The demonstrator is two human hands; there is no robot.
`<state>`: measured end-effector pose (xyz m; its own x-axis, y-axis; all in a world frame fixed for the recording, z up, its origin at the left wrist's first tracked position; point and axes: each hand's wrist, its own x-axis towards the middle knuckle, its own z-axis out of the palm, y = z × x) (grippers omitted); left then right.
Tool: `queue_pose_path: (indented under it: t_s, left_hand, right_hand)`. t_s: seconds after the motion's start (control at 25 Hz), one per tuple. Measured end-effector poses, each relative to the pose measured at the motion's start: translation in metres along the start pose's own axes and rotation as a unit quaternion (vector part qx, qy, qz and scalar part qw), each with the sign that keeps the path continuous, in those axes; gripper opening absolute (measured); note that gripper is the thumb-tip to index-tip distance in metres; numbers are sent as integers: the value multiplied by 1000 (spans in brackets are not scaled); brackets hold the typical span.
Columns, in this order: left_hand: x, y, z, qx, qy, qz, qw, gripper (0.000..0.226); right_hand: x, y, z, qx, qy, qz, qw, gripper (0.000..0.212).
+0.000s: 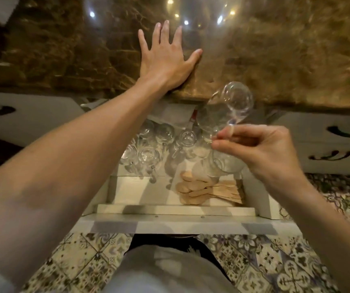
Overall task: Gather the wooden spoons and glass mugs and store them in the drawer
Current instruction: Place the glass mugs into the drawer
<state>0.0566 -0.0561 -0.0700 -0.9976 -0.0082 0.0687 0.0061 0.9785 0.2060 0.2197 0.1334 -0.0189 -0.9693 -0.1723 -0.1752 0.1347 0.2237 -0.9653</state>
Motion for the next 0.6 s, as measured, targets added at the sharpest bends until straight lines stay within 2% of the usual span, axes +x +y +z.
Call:
queue_pose_path:
  t_s: [0.24,0.36,0.6]
  left_hand:
    - [-1,-2,2,-4,8,3,1000,75]
    - [0,-1,3,-3,10,3,1000,75]
    - [2,-3,3,-3,11,4,1000,76]
  right_hand:
    - [-15,60,33,-68,-71,100,990,19]
    - [-6,82,47,-102,-99,138,980,21]
    - [11,115,72,-108,-133,195,966,16]
